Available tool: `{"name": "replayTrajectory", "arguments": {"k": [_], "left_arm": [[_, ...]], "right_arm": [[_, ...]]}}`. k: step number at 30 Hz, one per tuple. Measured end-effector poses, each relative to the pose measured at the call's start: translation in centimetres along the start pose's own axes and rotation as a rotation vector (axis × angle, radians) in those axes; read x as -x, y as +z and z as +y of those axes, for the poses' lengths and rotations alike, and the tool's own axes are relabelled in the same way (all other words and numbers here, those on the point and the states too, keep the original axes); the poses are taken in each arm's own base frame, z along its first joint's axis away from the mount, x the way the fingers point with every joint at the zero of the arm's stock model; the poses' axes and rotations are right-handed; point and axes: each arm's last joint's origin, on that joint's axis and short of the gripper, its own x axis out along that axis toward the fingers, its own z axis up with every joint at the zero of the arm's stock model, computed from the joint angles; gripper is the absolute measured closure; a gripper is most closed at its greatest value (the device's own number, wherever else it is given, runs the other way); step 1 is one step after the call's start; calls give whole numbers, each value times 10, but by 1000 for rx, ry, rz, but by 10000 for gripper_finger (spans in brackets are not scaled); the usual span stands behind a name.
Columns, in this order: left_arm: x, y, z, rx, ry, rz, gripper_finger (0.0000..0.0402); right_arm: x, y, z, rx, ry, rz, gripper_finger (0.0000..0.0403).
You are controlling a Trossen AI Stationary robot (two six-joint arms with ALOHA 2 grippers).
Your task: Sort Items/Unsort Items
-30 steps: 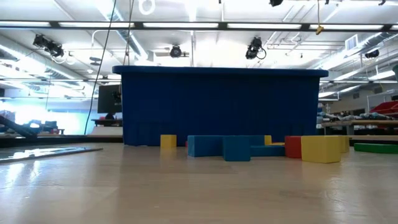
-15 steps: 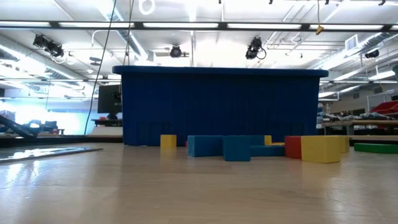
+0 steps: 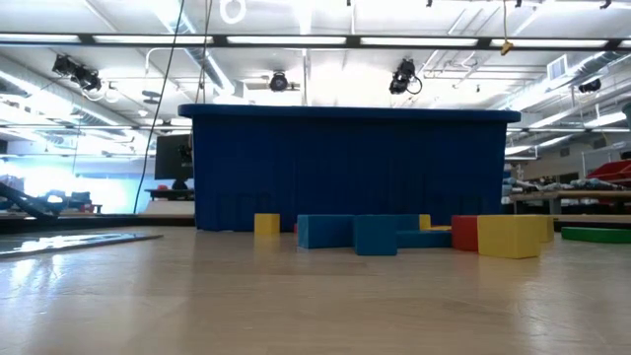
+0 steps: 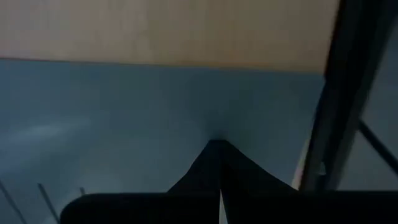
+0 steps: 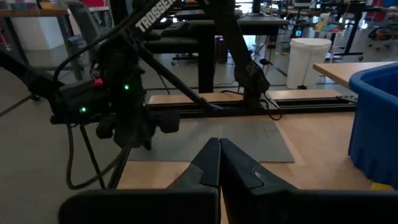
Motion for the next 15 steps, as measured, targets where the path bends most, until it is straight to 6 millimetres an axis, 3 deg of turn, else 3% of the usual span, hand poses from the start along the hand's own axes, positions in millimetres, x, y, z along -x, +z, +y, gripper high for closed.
{"name": "replayTrajectory", "arguments": {"k": [6, 15], "left_arm": [[5, 11, -19, -31, -173, -103, 397], [13, 19, -29, -24, -255, -180, 390]], "right_arm": [[0, 0, 0, -5, 0, 1, 403], [0, 0, 0, 12, 0, 1, 403]]}}
